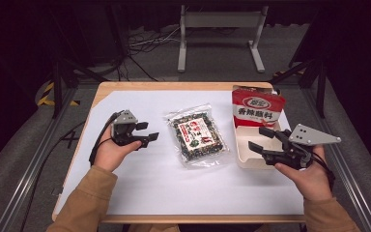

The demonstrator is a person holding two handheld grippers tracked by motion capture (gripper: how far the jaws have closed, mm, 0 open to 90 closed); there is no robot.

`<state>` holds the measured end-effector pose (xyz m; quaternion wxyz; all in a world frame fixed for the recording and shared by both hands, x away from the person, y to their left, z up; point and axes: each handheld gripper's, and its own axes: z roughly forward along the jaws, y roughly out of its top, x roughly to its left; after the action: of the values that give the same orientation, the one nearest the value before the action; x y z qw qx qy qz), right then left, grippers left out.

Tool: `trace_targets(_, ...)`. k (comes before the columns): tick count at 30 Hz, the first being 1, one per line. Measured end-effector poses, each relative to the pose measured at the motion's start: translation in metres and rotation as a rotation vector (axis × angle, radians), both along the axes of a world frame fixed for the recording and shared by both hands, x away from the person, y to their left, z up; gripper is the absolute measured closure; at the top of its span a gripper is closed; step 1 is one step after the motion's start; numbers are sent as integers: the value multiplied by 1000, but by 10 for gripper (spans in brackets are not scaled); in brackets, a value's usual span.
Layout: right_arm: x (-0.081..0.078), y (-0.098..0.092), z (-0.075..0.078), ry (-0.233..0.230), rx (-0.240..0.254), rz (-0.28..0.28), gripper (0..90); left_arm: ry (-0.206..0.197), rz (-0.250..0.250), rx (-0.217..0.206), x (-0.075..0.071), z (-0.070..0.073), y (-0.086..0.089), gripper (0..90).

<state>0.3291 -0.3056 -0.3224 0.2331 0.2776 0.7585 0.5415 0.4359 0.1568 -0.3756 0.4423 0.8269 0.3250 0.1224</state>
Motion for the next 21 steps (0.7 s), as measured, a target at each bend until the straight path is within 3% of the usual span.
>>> trace_targets(5, 0, -1, -3, 8, 3, 2, 367, 2, 7, -13, 19, 4, -7, 318)
trace_targets(6, 0, -1, -3, 7, 5, 2, 366, -5, 12, -32, 23, 4, -6, 298)
trace_targets(9, -1, -1, -4, 11, 5, 7, 363, 31, 23, -74, 33, 1, -6, 262)
trace_targets(12, 0, 0, -5, 19, 7, 12, 349, 7, 35, -12, 39, 0, -6, 259)
trace_targets(16, -1, 1, -6, 25, 7, 17, 349, 0, 53, -50, 48, -1, -6, 227)
trace_targets(19, -3, 2, -7, 26, 3, 22, 348, -27, 91, -63, 55, -3, -8, 134)
trace_targets(21, -5, 2, -8, 29, 6, 25, 345, -10, 101, -80, 60, -7, -10, 136)
